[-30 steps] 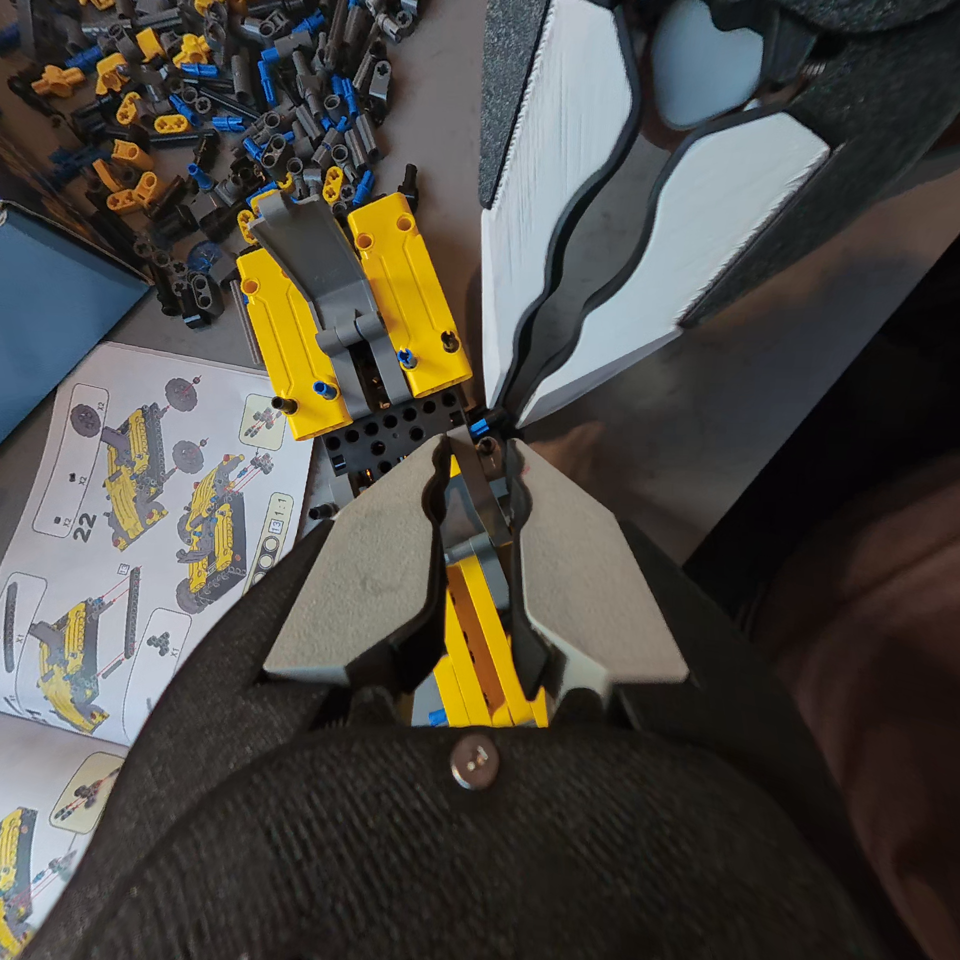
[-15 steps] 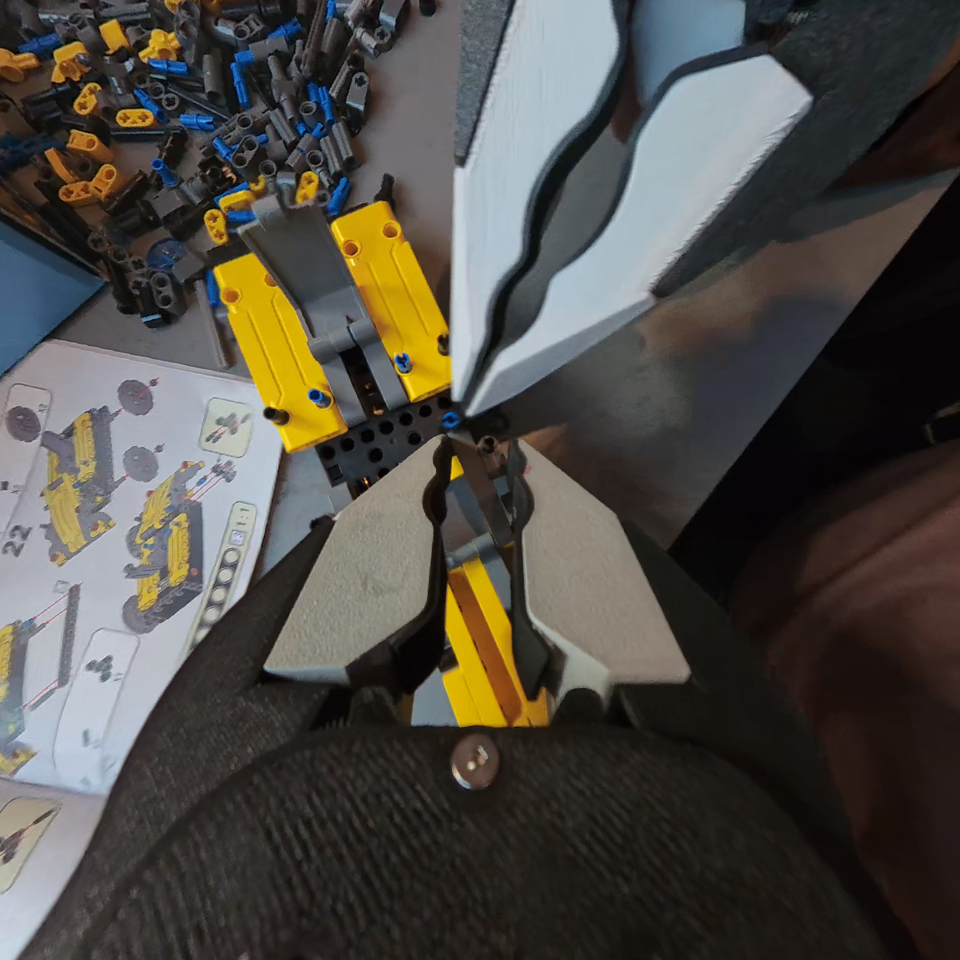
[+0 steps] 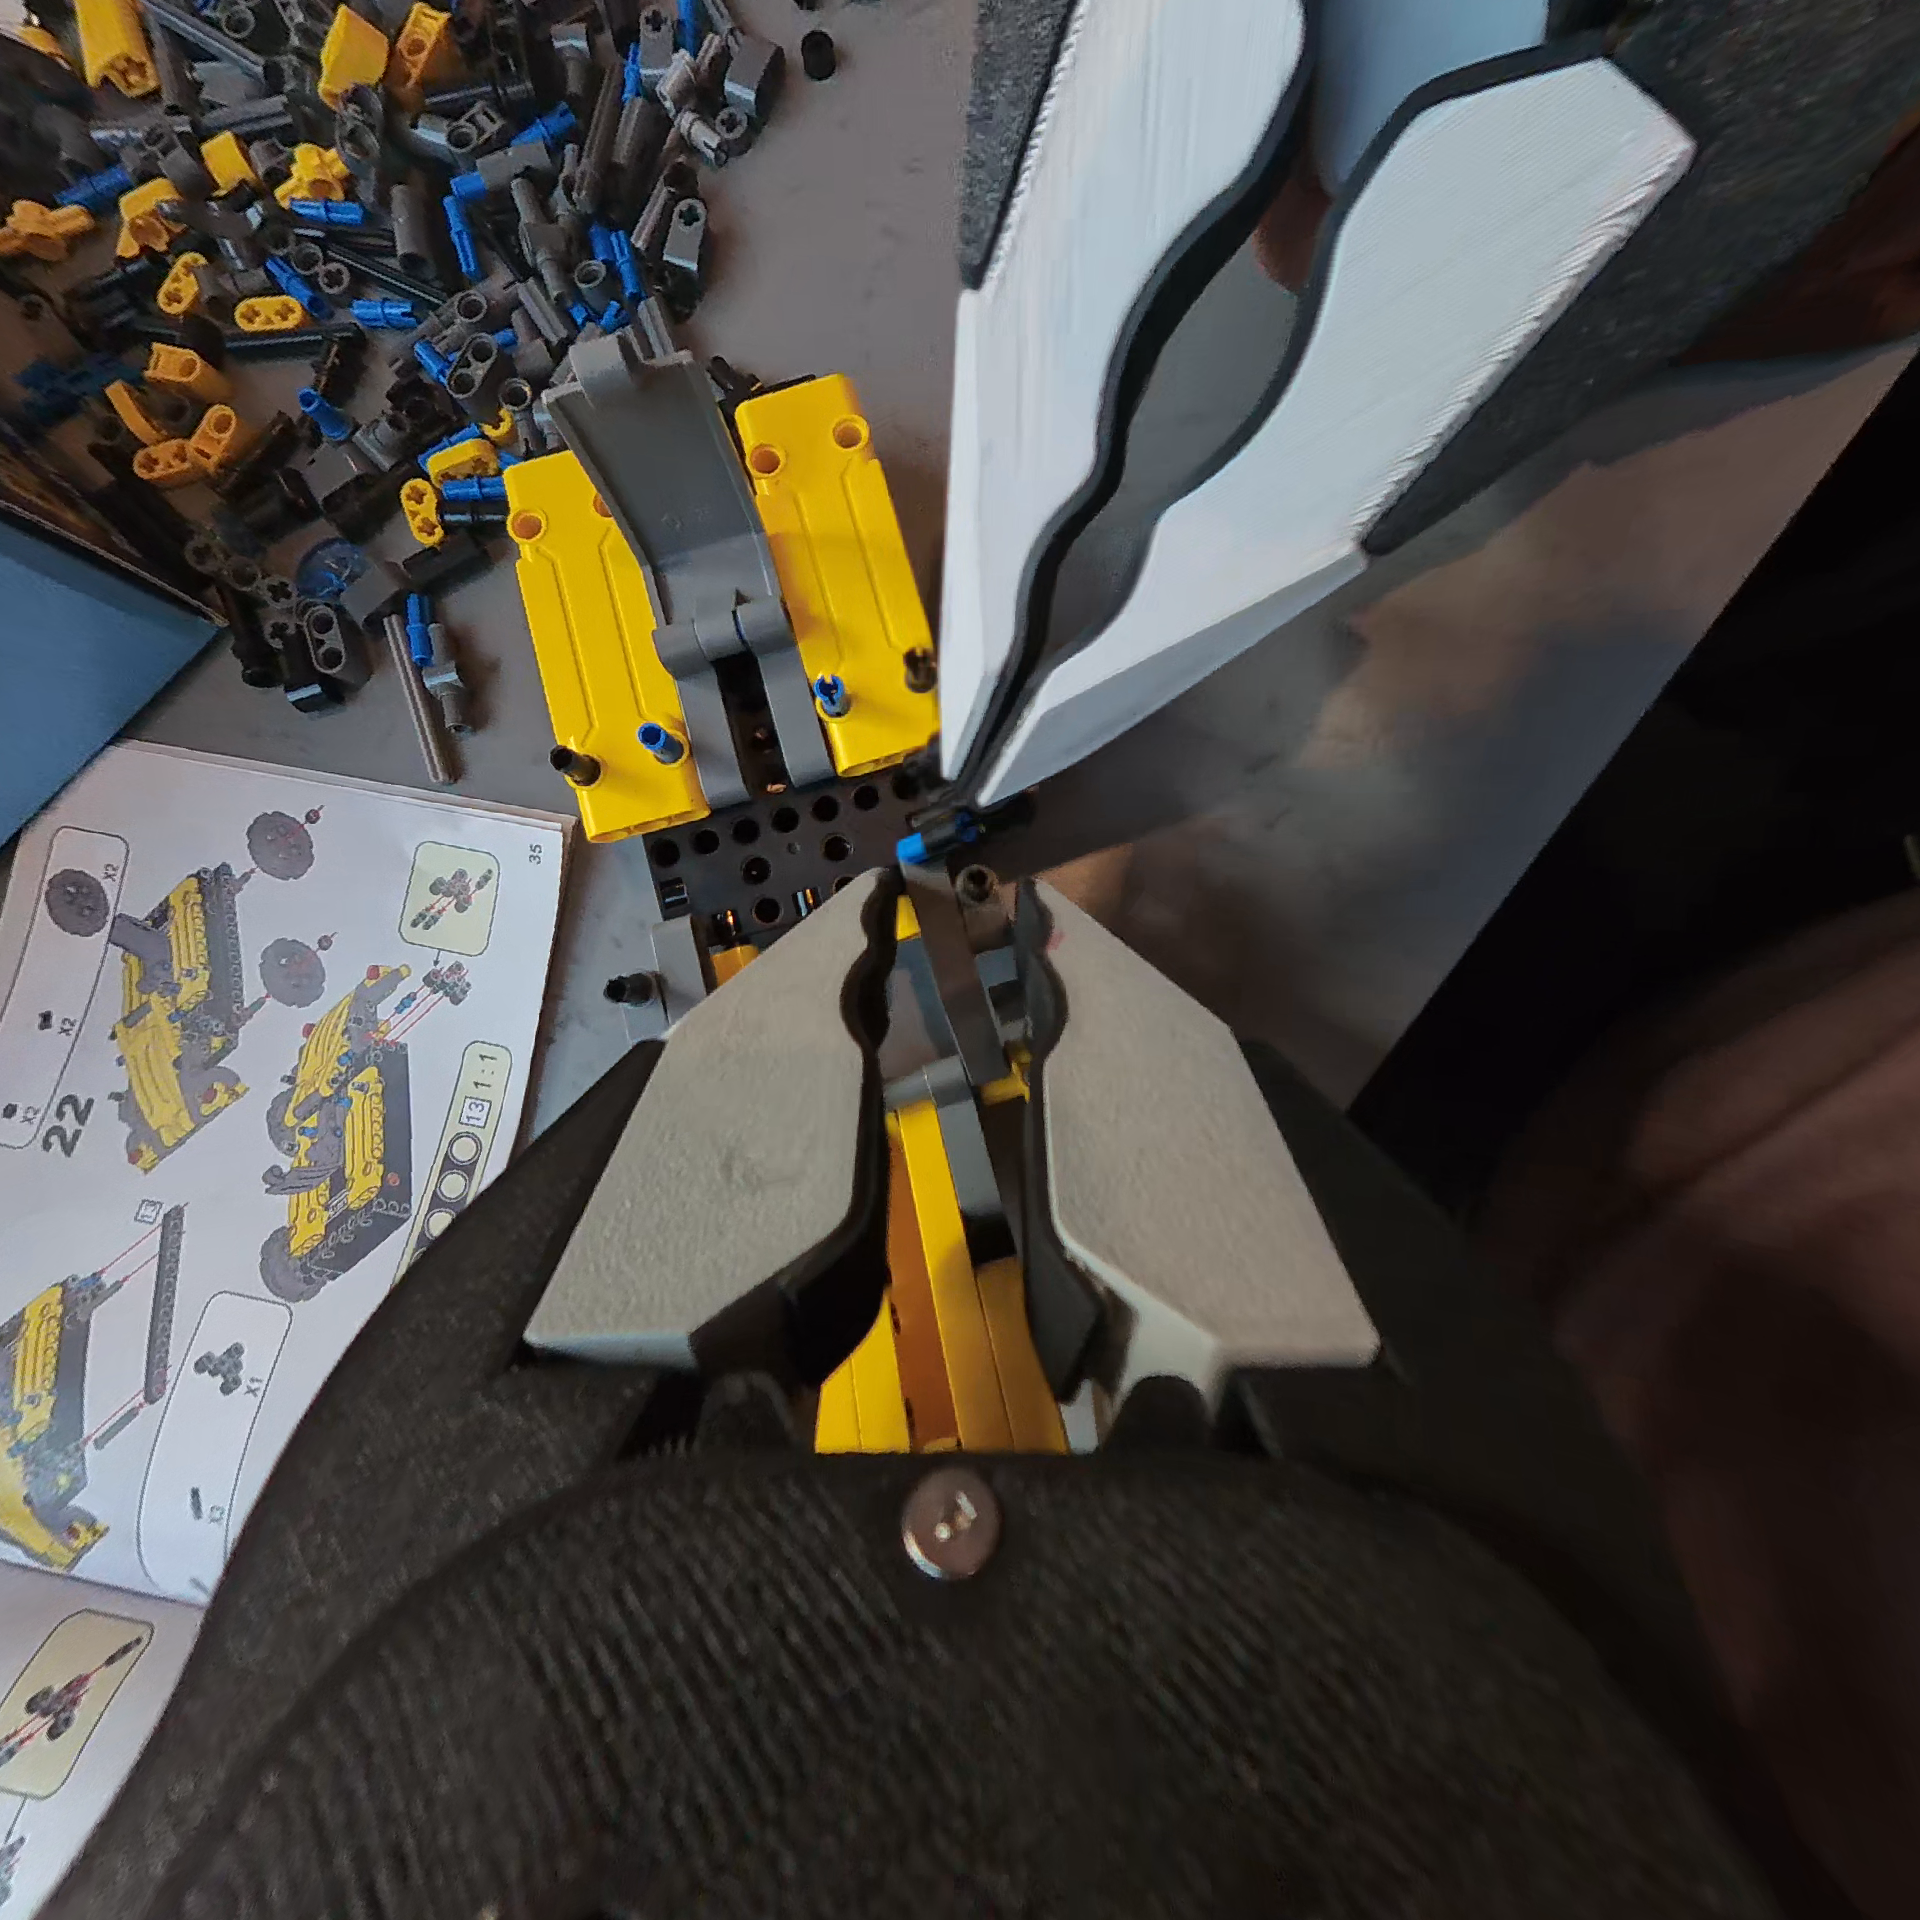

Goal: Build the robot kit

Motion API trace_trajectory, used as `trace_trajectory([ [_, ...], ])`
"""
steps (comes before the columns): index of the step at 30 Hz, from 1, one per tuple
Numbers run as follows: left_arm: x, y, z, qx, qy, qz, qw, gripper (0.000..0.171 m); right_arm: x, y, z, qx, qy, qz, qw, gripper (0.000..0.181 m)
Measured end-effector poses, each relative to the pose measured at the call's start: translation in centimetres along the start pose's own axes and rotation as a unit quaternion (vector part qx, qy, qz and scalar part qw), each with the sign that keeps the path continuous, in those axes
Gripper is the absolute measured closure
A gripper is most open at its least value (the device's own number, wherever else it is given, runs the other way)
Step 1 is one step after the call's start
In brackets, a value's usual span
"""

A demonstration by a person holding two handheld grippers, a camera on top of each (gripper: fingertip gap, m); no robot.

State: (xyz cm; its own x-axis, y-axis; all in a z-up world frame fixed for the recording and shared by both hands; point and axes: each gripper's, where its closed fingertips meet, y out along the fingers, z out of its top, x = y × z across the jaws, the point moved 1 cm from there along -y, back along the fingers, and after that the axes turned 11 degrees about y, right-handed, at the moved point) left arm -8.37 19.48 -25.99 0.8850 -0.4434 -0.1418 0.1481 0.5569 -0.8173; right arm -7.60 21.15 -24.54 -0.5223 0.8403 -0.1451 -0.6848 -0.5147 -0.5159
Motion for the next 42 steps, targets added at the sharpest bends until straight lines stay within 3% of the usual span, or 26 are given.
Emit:
trace_trajectory([
  [5,0.2,-0.2,-0.1,0.01,-0.007,-0.004,1.0,0.147,0.2,-0.5,-2.4,-0.037,-0.005,-0.031,0.999,0.181],
  [13,0.0,-2.2,-0.2,0.039,-0.023,0.011,0.999,0.141,0.4,-1.8,-2.7,-0.015,0.011,-0.054,0.998,0.176],
  [25,0.0,-5.9,-3.6,0.077,-0.097,0.075,0.989,0.139,-1.1,-1.3,-3.1,-0.029,0.002,-0.051,0.998,0.166],
  [35,0.1,-7.7,-6.0,0.109,-0.153,0.077,0.979,0.137,-1.8,0.4,-2.7,-0.041,0.07,-0.05,0.995,0.155],
  [42,0.5,-7.6,-6.5,0.119,-0.156,0.074,0.978,0.138,-1.5,1.4,-3.0,-0.066,0.078,-0.068,0.992,0.175],
])
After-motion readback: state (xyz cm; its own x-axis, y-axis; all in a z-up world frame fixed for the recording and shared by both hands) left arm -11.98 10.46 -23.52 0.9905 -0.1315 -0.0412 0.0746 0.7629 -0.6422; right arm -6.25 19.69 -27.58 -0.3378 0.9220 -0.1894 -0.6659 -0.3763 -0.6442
